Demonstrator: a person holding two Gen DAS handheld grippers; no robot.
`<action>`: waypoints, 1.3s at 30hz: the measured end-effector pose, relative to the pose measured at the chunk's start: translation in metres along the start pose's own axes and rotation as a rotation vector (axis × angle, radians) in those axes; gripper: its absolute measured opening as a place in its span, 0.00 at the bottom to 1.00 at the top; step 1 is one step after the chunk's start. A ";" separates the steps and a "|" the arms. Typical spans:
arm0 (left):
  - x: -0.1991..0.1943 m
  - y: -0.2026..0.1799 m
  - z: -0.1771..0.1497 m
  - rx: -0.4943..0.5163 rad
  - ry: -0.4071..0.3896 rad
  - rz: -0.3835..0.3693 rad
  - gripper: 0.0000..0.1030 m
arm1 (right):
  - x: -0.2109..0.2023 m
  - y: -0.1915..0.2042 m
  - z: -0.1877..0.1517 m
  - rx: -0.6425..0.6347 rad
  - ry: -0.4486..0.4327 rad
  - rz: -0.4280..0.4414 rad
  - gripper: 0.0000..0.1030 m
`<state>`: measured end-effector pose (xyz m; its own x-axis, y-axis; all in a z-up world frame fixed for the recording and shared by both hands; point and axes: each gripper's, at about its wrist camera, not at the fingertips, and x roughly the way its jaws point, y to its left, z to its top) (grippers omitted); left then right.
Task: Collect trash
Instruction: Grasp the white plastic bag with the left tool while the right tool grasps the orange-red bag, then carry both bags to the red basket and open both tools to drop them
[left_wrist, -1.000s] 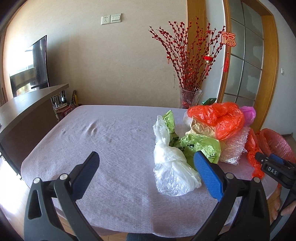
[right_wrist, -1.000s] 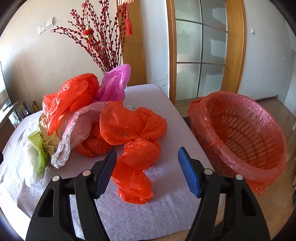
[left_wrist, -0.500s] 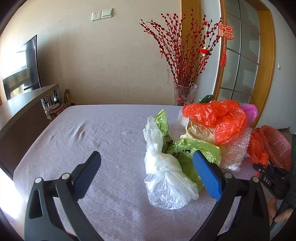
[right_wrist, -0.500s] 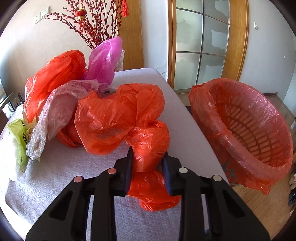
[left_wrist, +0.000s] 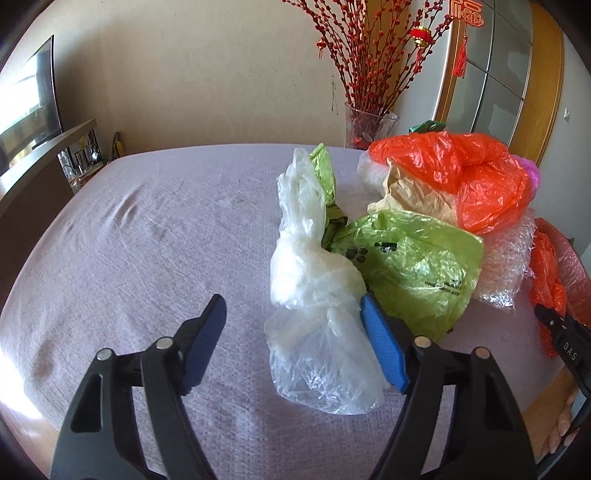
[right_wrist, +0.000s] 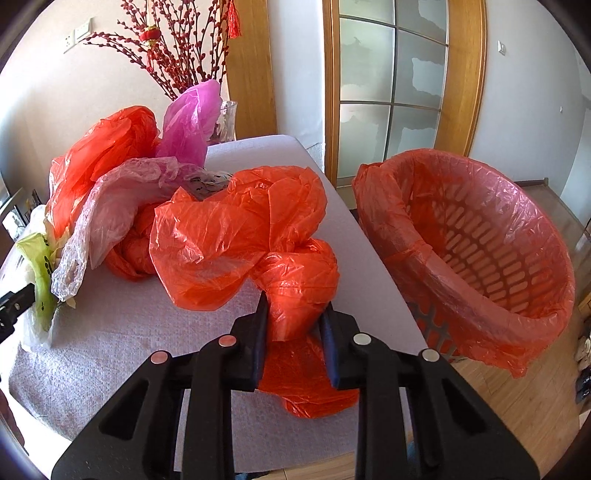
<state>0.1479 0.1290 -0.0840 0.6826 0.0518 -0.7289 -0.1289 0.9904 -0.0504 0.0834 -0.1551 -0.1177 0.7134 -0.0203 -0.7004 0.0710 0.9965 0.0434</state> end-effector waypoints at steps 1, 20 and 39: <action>0.001 0.001 -0.001 -0.008 0.007 -0.010 0.61 | -0.001 -0.001 0.000 0.000 0.000 0.000 0.25; -0.023 0.016 0.003 -0.033 -0.055 -0.076 0.10 | -0.026 -0.016 0.001 0.013 -0.047 0.007 0.23; -0.075 -0.068 0.032 0.107 -0.144 -0.282 0.10 | -0.057 -0.056 0.013 0.057 -0.109 -0.032 0.23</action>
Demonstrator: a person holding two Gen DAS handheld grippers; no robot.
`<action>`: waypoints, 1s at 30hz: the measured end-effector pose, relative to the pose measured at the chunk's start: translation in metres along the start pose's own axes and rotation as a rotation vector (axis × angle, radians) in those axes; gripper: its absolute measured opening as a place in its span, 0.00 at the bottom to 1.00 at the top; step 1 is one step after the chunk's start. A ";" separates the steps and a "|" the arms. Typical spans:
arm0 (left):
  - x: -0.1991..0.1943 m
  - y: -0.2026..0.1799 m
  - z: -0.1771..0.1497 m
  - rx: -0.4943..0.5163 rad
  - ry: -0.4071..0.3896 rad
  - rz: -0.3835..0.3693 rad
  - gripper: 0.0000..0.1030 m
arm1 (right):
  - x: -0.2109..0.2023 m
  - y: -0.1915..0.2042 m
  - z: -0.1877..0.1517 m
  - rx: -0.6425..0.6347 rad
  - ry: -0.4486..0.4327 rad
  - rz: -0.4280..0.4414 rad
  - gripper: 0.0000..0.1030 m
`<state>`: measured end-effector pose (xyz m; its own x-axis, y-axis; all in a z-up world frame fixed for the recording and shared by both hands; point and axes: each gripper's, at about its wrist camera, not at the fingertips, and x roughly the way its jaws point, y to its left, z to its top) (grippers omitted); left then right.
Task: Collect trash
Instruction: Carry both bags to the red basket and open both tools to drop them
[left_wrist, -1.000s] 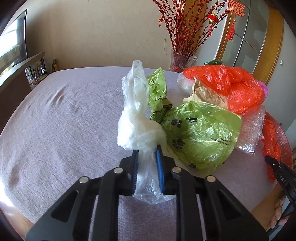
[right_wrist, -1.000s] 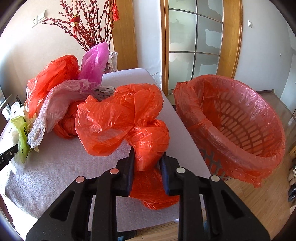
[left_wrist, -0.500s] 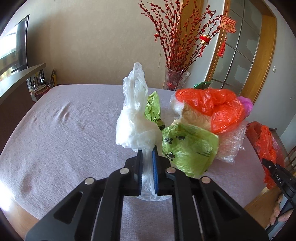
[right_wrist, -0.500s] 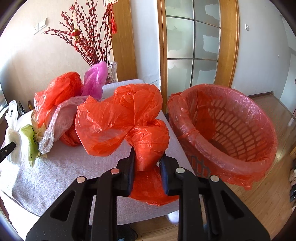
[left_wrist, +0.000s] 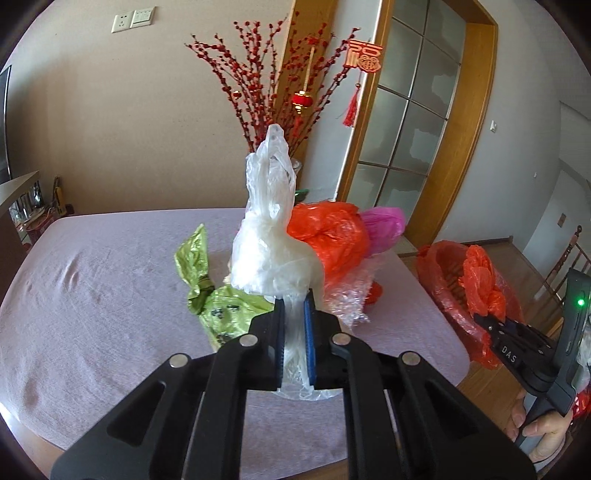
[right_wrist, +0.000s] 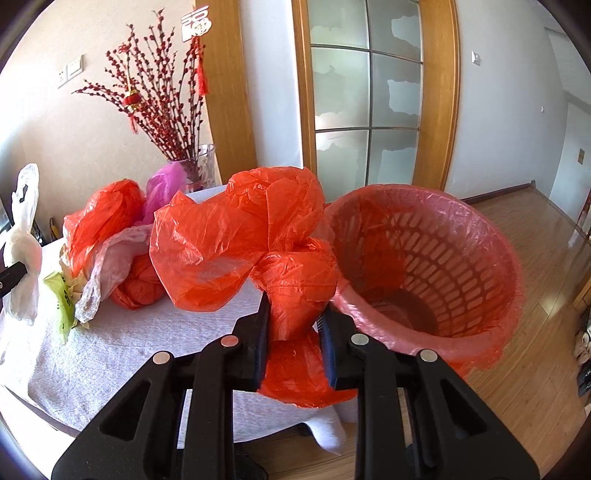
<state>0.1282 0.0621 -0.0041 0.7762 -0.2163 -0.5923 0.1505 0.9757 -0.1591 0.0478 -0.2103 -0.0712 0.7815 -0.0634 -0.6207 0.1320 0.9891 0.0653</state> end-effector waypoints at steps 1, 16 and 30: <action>0.001 -0.007 0.001 0.011 0.002 -0.012 0.10 | -0.001 -0.004 0.001 0.006 -0.002 -0.006 0.23; 0.043 -0.119 0.013 0.161 0.028 -0.212 0.10 | -0.007 -0.074 0.024 0.102 -0.044 -0.097 0.23; 0.138 -0.222 0.030 0.237 0.132 -0.388 0.10 | 0.011 -0.150 0.049 0.241 -0.033 -0.101 0.23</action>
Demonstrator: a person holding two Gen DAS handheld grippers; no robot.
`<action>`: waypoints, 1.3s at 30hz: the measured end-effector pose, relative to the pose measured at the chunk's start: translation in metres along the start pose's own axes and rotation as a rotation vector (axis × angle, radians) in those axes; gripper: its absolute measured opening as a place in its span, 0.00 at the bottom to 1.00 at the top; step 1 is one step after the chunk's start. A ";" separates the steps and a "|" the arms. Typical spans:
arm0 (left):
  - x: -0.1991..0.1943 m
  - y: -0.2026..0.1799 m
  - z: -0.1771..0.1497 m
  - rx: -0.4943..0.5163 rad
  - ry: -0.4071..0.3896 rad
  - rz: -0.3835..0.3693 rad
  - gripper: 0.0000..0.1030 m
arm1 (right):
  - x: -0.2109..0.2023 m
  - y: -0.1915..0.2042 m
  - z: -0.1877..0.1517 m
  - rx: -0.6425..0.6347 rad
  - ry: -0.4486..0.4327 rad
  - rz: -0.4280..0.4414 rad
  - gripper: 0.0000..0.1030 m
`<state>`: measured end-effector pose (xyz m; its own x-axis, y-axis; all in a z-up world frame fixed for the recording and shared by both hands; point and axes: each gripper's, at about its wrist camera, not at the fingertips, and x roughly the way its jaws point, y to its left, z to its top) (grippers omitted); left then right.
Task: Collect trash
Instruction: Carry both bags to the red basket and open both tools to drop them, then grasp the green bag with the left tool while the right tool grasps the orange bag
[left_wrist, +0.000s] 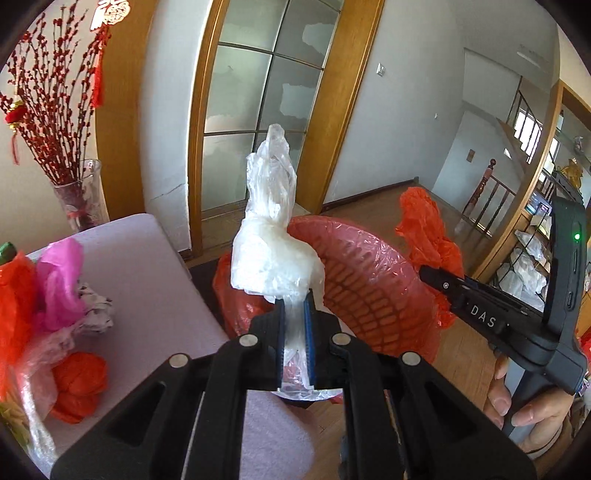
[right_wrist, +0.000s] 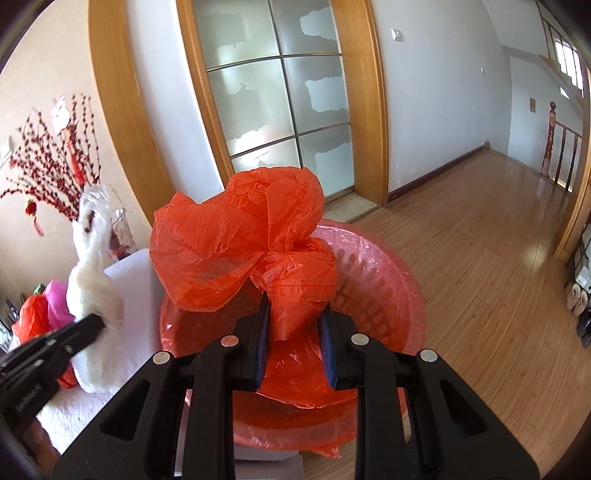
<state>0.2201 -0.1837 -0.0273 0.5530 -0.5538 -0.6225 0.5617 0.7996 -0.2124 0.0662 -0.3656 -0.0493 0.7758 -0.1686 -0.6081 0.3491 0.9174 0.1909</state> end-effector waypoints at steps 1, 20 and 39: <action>0.008 -0.002 0.002 0.002 0.009 -0.006 0.10 | 0.003 -0.003 0.002 0.011 0.003 0.005 0.23; 0.030 -0.002 -0.019 -0.023 0.050 0.031 0.44 | 0.017 -0.018 -0.001 0.016 0.003 -0.003 0.47; -0.167 0.115 -0.078 -0.171 -0.154 0.444 0.58 | -0.035 0.163 -0.022 -0.278 -0.021 0.315 0.43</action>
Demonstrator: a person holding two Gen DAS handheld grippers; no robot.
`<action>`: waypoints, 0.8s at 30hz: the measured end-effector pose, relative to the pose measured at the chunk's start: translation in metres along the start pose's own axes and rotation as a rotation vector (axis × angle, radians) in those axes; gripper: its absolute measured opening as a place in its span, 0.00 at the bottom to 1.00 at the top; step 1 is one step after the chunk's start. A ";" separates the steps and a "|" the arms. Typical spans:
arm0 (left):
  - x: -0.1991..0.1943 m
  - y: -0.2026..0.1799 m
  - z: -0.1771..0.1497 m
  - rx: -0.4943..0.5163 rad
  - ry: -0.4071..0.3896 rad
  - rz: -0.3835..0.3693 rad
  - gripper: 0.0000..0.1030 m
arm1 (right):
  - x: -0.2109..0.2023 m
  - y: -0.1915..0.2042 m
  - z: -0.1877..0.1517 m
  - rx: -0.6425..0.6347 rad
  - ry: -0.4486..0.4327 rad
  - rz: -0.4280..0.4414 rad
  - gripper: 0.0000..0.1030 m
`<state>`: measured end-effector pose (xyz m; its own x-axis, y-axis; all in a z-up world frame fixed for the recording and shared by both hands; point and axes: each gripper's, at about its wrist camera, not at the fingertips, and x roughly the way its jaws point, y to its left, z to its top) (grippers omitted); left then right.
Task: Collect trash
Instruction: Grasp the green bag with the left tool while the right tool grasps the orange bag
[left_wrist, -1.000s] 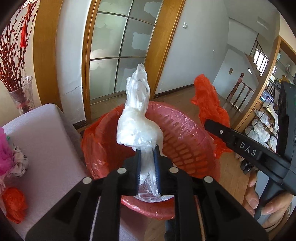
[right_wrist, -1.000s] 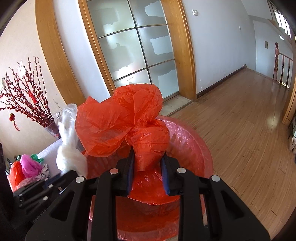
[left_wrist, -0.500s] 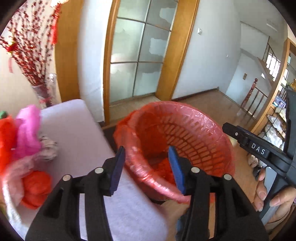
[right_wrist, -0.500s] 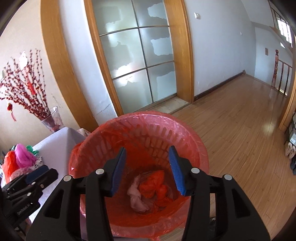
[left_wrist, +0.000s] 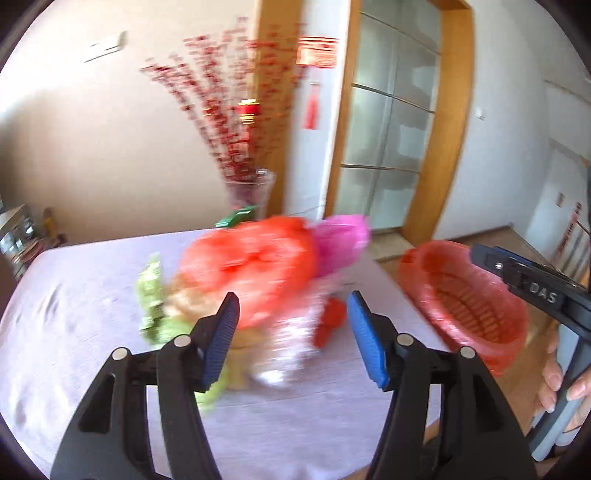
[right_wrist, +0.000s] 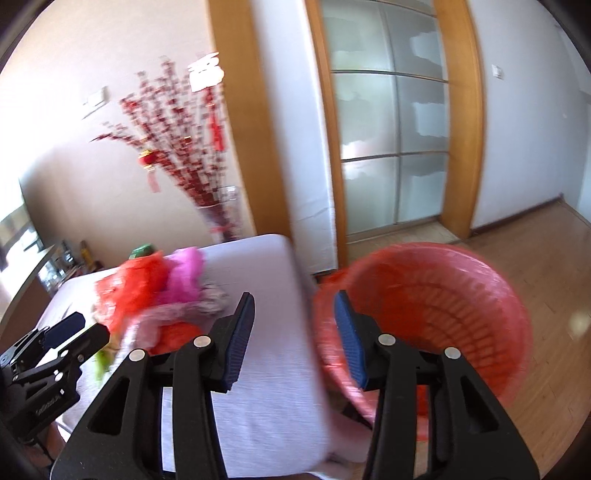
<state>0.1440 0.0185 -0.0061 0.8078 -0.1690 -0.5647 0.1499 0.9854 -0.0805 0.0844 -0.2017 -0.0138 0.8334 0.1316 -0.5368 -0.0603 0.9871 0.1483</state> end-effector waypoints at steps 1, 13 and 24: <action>-0.002 0.013 0.000 -0.019 0.001 0.030 0.58 | 0.003 0.012 0.001 -0.012 0.004 0.017 0.43; -0.011 0.112 0.000 -0.152 0.026 0.171 0.58 | 0.055 0.115 0.013 -0.094 0.075 0.150 0.42; -0.009 0.135 -0.012 -0.196 0.044 0.175 0.58 | 0.083 0.134 -0.005 -0.142 0.188 0.141 0.12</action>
<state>0.1498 0.1533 -0.0216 0.7853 0.0012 -0.6191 -0.1069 0.9853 -0.1336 0.1428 -0.0581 -0.0425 0.6951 0.2704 -0.6661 -0.2563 0.9589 0.1218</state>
